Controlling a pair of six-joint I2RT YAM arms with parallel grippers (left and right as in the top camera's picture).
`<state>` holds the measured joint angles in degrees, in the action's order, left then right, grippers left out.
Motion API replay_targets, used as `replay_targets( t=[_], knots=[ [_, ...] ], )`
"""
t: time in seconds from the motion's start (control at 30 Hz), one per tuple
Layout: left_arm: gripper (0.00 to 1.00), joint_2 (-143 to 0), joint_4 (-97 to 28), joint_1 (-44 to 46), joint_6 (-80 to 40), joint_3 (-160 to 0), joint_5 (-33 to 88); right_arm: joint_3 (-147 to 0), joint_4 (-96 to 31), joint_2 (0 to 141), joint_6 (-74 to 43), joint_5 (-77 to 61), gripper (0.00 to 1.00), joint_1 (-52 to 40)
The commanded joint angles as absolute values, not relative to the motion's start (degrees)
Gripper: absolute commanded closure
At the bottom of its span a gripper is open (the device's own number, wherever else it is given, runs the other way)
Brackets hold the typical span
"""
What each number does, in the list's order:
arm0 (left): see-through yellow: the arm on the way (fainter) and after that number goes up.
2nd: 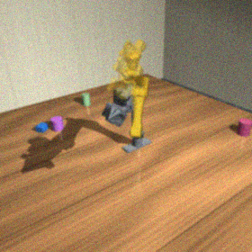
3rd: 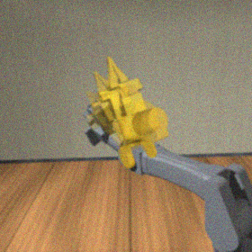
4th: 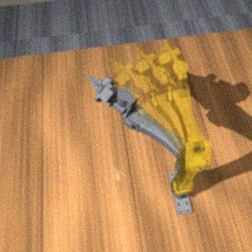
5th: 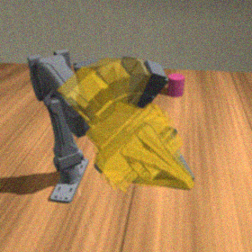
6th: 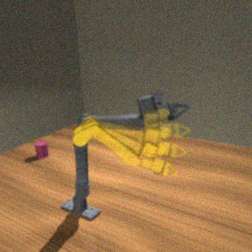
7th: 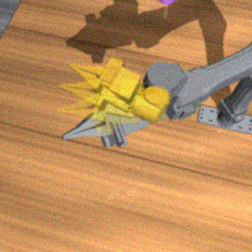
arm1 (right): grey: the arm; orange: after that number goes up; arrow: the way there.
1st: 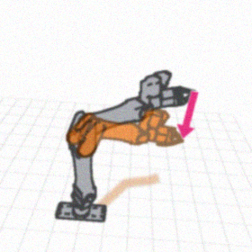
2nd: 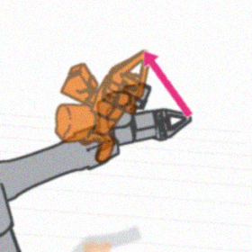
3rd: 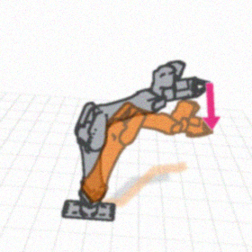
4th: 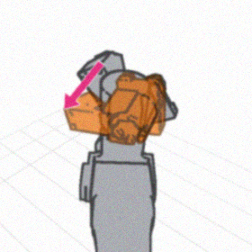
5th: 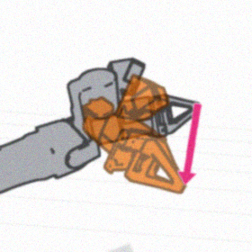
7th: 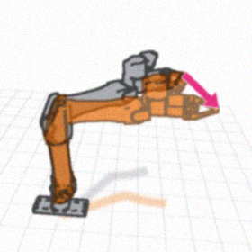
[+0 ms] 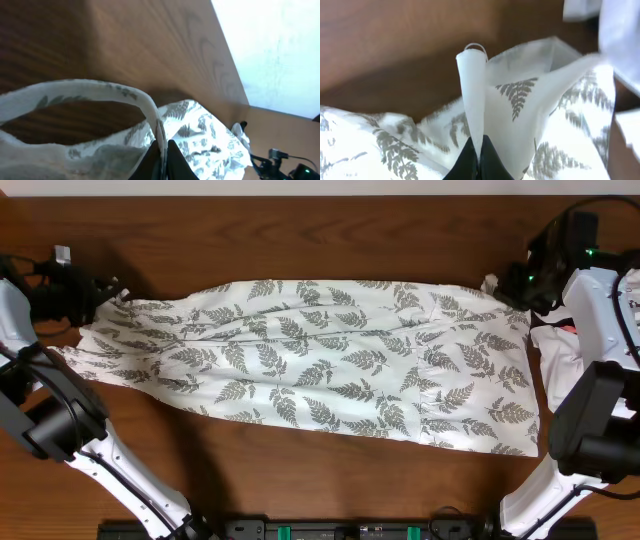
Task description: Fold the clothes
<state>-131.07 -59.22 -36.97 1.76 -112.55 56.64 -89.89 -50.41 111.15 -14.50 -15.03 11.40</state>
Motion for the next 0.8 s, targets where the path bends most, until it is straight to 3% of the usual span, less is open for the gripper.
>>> replay_targets(
  t=[0.0, 0.23, 0.77],
  knots=[
    [0.94, -129.3, -61.5, -37.2, 3.0, -113.2, 53.7, -90.0, -53.1, 110.1, -14.5, -15.1, 0.99, 12.7],
    [0.94, -129.3, -65.6, -37.5, 3.0, -113.2, 42.8, -90.1, -61.3, 110.1, -14.5, -17.5, 0.99, 15.2],
    [0.94, -129.3, -70.5, -40.0, -0.1, -113.1, 36.5, -90.0, -73.0, 110.1, -8.4, -15.4, 0.99, 20.9]
  ],
)
